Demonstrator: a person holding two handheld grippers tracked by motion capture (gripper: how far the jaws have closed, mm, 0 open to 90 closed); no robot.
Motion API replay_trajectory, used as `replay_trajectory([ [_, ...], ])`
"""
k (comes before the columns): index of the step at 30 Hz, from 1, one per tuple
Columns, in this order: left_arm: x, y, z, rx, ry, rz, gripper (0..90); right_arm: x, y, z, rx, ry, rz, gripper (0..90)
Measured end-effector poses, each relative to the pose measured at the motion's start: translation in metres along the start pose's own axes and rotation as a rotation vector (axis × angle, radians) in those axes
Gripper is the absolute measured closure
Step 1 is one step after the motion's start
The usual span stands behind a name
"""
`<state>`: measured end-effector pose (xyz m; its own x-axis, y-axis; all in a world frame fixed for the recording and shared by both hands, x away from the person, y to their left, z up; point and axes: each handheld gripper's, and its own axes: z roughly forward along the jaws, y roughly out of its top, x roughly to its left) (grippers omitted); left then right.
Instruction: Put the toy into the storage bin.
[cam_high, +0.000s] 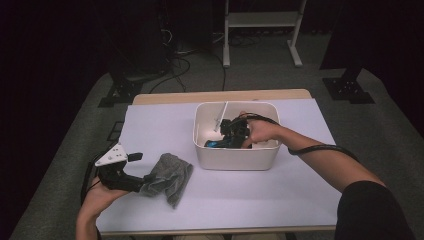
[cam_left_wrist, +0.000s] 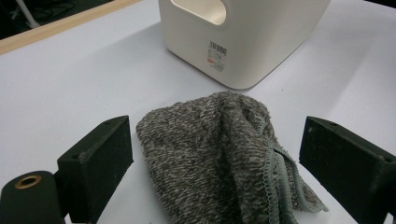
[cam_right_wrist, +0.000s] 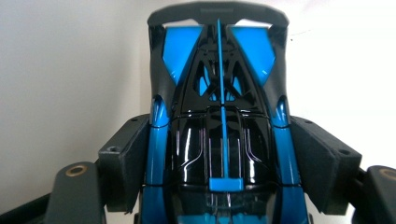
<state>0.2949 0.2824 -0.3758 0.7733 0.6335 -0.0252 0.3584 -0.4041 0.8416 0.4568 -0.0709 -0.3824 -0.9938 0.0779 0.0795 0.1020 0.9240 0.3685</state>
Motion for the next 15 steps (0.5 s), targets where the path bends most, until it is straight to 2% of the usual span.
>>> replay_trajectory([
  [9, -0.0007, -0.0003, -0.0009, 0.0, 0.002, -0.002, 8.6, 0.0008, -0.0016, 0.0038, 0.033, -0.003, -0.004, 26.2],
  [15, -0.0018, 0.0003, -0.001, -0.001, 0.0, -0.002, 8.6, 0.0031, -0.0018, 0.004, 0.043, -0.034, -0.008, 26.0],
])
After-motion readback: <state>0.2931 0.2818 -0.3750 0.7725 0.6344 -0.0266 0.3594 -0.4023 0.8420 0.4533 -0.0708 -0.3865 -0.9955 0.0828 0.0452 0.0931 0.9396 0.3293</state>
